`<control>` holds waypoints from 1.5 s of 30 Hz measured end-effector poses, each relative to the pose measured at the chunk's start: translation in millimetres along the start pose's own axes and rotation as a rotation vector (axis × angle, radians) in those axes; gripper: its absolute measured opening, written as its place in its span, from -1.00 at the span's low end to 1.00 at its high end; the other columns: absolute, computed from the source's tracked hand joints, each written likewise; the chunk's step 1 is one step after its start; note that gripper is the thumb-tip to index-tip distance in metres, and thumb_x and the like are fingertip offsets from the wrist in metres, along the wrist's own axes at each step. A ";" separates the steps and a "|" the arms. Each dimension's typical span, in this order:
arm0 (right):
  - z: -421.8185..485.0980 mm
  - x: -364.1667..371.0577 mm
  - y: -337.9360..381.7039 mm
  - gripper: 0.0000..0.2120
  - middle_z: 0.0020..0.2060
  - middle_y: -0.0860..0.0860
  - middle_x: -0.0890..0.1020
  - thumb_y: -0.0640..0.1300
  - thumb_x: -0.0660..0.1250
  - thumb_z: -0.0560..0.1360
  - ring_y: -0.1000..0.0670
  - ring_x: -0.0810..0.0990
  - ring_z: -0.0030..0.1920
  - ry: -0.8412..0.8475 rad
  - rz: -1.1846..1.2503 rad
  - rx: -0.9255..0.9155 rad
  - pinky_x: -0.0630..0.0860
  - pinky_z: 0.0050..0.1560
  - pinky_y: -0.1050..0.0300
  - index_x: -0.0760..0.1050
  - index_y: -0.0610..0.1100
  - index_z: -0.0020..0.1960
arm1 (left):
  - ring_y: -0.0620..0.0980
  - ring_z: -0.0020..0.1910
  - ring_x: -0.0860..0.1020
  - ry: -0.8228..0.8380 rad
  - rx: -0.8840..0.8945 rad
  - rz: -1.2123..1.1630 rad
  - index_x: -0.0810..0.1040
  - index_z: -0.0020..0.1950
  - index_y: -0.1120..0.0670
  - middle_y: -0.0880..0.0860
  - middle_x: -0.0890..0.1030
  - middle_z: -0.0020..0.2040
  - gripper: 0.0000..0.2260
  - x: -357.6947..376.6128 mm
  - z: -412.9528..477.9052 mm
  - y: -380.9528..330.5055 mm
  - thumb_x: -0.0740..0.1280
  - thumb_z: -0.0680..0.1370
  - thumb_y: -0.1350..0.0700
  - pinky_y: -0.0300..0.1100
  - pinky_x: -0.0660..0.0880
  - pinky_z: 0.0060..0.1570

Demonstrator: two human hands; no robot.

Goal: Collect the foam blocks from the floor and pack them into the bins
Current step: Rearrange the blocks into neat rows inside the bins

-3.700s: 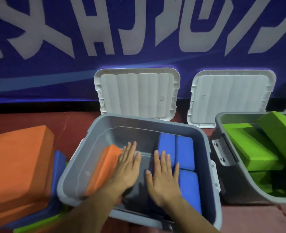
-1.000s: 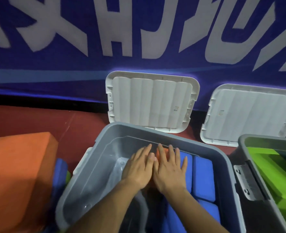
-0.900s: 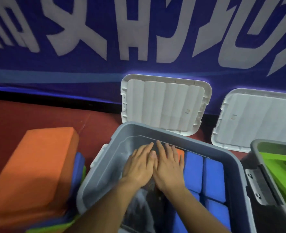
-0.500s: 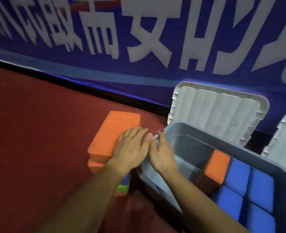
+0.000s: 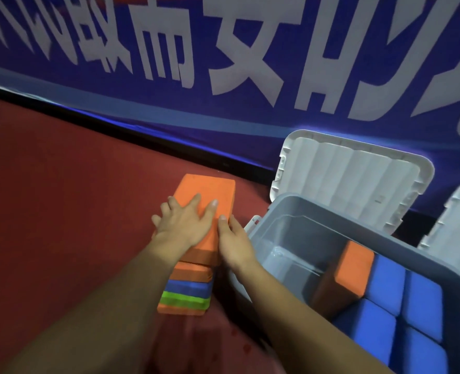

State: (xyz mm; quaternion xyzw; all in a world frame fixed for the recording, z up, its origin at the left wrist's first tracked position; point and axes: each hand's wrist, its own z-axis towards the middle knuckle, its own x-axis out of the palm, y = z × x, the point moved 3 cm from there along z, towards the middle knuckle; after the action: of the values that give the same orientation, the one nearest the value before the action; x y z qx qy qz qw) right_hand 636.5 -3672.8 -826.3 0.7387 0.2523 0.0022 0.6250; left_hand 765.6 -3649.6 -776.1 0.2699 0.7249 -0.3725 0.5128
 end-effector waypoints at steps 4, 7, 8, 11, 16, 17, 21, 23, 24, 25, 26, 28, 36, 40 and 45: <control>-21.5 -41.1 16.3 -0.47 0.43 0.13 0.40 0.26 0.09 0.65 0.28 0.35 0.36 -0.158 0.170 -0.152 0.22 0.47 0.20 0.24 0.16 0.59 | 0.22 0.54 0.14 -0.046 0.126 -0.097 0.22 0.57 -0.26 0.11 0.09 0.63 -0.34 -19.0 -16.4 -36.1 -0.11 0.54 -0.48 0.27 0.11 0.44; -41.2 -94.2 28.0 -0.45 0.45 0.17 0.37 0.28 0.10 0.66 0.32 0.33 0.40 -0.282 0.200 -0.227 0.22 0.52 0.12 0.26 0.13 0.59 | 0.10 0.61 0.01 -0.044 0.305 -0.202 0.26 0.57 -0.23 -0.10 -0.03 0.66 -0.33 -32.8 -41.2 -86.9 -0.11 0.54 -0.48 0.34 0.05 0.45; -51.9 -113.4 30.5 -0.45 0.44 0.20 0.38 0.29 0.10 0.65 0.29 0.34 0.42 -0.320 0.207 -0.243 0.24 0.52 0.11 0.28 0.12 0.58 | 0.07 0.62 -0.03 -0.030 0.351 -0.233 0.25 0.57 -0.23 -0.13 -0.02 0.66 -0.30 -34.8 -52.9 -104.1 -0.13 0.52 -0.50 0.37 0.02 0.47; -93.2 -167.6 29.5 -0.37 0.40 0.24 0.43 0.40 0.17 0.56 0.36 0.43 0.30 -0.398 0.269 -0.248 0.35 0.37 0.24 0.32 0.12 0.53 | 0.03 0.63 -0.01 0.027 0.503 -0.279 0.22 0.59 -0.25 -0.17 0.08 0.64 -0.17 -32.0 -92.9 -145.1 -0.19 0.40 -0.56 0.38 -0.01 0.48; -150.9 -225.6 0.8 -0.36 0.15 0.12 0.65 0.42 0.39 0.36 0.11 0.65 0.14 -0.608 0.344 -0.198 0.61 0.20 -0.16 0.44 0.11 0.32 | -0.17 0.61 0.04 0.212 0.839 -0.476 0.10 0.63 -0.20 -0.10 0.10 0.65 0.03 -4.8 -138.0 -178.0 -0.21 0.27 -0.70 -0.01 0.01 0.59; -159.5 -230.4 -3.3 -0.35 0.14 0.12 0.65 0.42 0.40 0.36 0.09 0.66 0.13 -0.624 0.338 -0.176 0.61 0.18 -0.20 0.43 0.12 0.34 | -0.16 0.60 0.08 0.259 0.862 -0.521 0.01 0.63 -0.26 -0.09 0.11 0.65 0.01 -1.8 -145.9 -180.5 -0.21 0.26 -0.71 -0.07 0.06 0.57; -176.0 -237.6 -13.4 -0.19 0.38 0.16 0.53 0.45 0.29 0.41 0.12 0.59 0.25 -0.618 0.305 -0.101 0.55 0.29 -0.06 0.13 0.27 0.58 | 0.00 0.45 0.40 0.308 0.901 -0.494 -0.20 0.51 -0.51 -0.10 0.27 0.58 -0.33 11.8 -186.3 -181.5 -0.21 0.41 -0.59 -0.02 0.41 0.25; -177.3 -236.8 -11.6 -0.19 0.40 0.17 0.48 0.48 0.23 0.41 0.09 0.57 0.27 -0.574 0.253 -0.049 0.50 0.35 -0.03 -0.04 0.42 0.56 | -0.20 0.54 0.24 0.325 0.944 -0.529 -0.16 0.53 -0.50 -0.26 0.13 0.61 -0.38 25.0 -195.9 -184.2 -0.20 0.47 -0.55 -0.06 0.31 0.44; -175.7 -237.1 -14.0 -0.20 0.37 0.15 0.50 0.47 0.22 0.43 0.05 0.58 0.26 -0.559 0.218 -0.015 0.49 0.35 -0.05 -0.08 0.43 0.56 | -0.26 0.56 0.16 0.334 0.956 -0.543 -0.11 0.55 -0.46 -0.28 0.09 0.61 -0.37 31.3 -196.0 -186.7 -0.18 0.48 -0.54 -0.11 0.24 0.50; -174.2 -237.8 -17.2 -0.23 0.35 0.12 0.52 0.42 0.22 0.48 0.02 0.59 0.25 -0.546 0.185 0.014 0.50 0.34 -0.06 -0.10 0.42 0.57 | -0.28 0.57 0.13 0.344 0.950 -0.533 -0.08 0.57 -0.41 -0.28 0.09 0.62 -0.36 36.5 -193.7 -189.3 -0.17 0.50 -0.52 -0.15 0.18 0.53; -172.5 -239.0 -21.7 -0.25 0.34 0.10 0.54 0.38 0.23 0.52 0.00 0.60 0.24 -0.535 0.165 0.044 0.51 0.32 -0.08 -0.09 0.39 0.58 | -0.26 0.57 0.13 0.352 0.936 -0.507 -0.04 0.60 -0.35 -0.25 0.10 0.62 -0.34 41.9 -190.0 -192.1 -0.17 0.52 -0.50 -0.16 0.15 0.54; -169.7 -241.2 -33.0 -0.24 0.37 0.07 0.54 0.40 0.22 0.50 -0.02 0.61 0.24 -0.515 0.164 0.115 0.53 0.31 -0.12 -0.09 0.38 0.58 | -0.20 0.58 0.14 0.376 0.908 -0.437 -0.04 0.62 -0.30 -0.20 0.11 0.63 -0.28 52.5 -185.1 -195.9 -0.21 0.49 -0.51 -0.04 0.16 0.55; -153.1 -232.8 -34.4 -0.30 0.47 0.00 0.45 0.23 0.15 0.66 -0.08 0.51 0.37 -0.481 0.038 0.181 0.42 0.36 0.05 -0.18 0.21 0.65 | -0.28 0.54 0.16 0.406 0.878 -0.505 0.02 0.61 -0.30 -0.27 0.12 0.60 -0.34 69.9 -156.9 -187.4 -0.20 0.53 -0.46 -0.31 0.12 0.44; -147.4 -232.2 -41.2 -0.29 0.46 -0.01 0.46 0.21 0.15 0.66 -0.09 0.51 0.37 -0.500 0.034 0.208 0.42 0.31 0.08 -0.20 0.21 0.64 | -0.25 0.56 0.16 0.448 0.885 -0.490 -0.01 0.62 -0.31 -0.27 0.11 0.61 -0.33 78.4 -150.0 -192.4 -0.22 0.52 -0.47 -0.17 0.14 0.53; -138.6 -230.9 -73.9 -0.32 0.47 -0.01 0.46 0.20 0.13 0.67 -0.09 0.53 0.35 -0.460 0.011 0.283 0.43 0.36 0.03 -0.19 0.19 0.64 | -0.21 0.58 0.13 0.522 0.856 -0.437 -0.08 0.62 -0.30 -0.24 0.03 0.63 -0.35 114.6 -150.9 -195.9 -0.18 0.52 -0.39 -0.13 0.12 0.55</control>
State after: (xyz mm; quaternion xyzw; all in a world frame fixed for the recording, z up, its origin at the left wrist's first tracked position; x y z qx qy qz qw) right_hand 363.4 -3624.8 -792.3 0.8014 0.0974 -0.1974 0.5562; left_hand 494.6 -3638.3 -803.1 0.3808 0.6510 -0.6528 0.0708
